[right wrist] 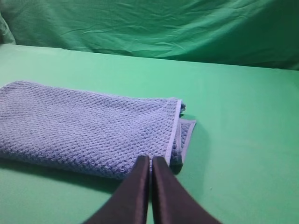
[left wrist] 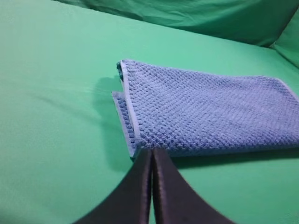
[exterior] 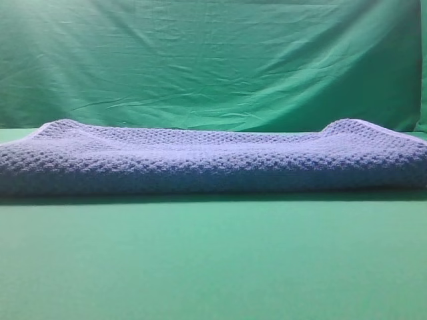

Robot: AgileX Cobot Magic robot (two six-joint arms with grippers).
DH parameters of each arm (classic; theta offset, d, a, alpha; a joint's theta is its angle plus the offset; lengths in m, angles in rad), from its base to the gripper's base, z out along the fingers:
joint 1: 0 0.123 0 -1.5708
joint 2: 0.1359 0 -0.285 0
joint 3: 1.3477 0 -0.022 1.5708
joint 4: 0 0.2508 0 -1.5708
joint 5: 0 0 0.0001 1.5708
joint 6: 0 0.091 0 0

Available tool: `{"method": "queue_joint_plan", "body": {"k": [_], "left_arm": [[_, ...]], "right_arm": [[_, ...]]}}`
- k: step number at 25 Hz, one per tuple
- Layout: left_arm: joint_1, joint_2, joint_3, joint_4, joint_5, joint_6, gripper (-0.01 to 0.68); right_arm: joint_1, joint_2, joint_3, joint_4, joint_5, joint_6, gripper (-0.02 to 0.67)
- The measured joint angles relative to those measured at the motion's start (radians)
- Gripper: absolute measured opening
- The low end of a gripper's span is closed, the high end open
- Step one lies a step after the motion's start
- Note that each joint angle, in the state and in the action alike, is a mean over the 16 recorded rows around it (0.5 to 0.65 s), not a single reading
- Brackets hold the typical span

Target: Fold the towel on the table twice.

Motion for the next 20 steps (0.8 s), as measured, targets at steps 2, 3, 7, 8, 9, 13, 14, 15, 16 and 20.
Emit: {"method": "queue_joint_plan", "body": {"k": [2, 3, 7, 8, 9, 13, 14, 15, 16, 20], "left_arm": [[0.0, 0.0, 0.015, 0.018, -0.003, 0.001, 0.0], [0.0, 0.0, 0.022, 0.028, -0.007, 0.003, 0.0], [0.0, 0.0, 0.051, 0.071, -0.037, 0.016, 0.0], [0.0, 0.0, 0.058, 0.08, -0.046, 0.019, 0.0], [0.0, 0.0, 0.064, 0.087, -0.055, 0.023, 0.0], [0.0, 0.0, 0.076, 0.11, -0.082, 0.043, 0.0], [0.0, 0.0, 0.076, 0.116, -0.086, 0.05, 0.0], [0.0, 0.0, 0.077, 0.122, -0.088, 0.059, 0.0], [0.0, 0.0, 0.077, 0.128, -0.089, 0.069, 0.0], [0.0, 0.0, 0.077, 0.148, -0.091, 0.106, 0.0]], "right_arm": [[0.0, 0.0, 0.003, -0.011, 0.015, 0.0, 0.0], [0.0, 0.0, 0.005, -0.016, 0.022, 0.0, 0.0], [0.0, 0.0, 0.02, -0.04, 0.043, -0.001, 0.0], [0.0, 0.0, 0.025, -0.046, 0.046, -0.001, 0.0], [0.0, 0.0, 0.031, -0.052, 0.047, -0.001, 0.0], [0.0, 0.0, 0.056, -0.072, 0.037, -0.001, 0.0], [0.0, 0.0, 0.061, -0.076, 0.032, -0.001, 0.0], [0.0, 0.0, 0.067, -0.078, 0.028, -0.001, 0.0], [0.0, 0.0, 0.072, -0.079, 0.024, -0.001, 0.0], [0.0, 0.0, 0.09, -0.079, 0.007, -0.001, 0.0]]}}
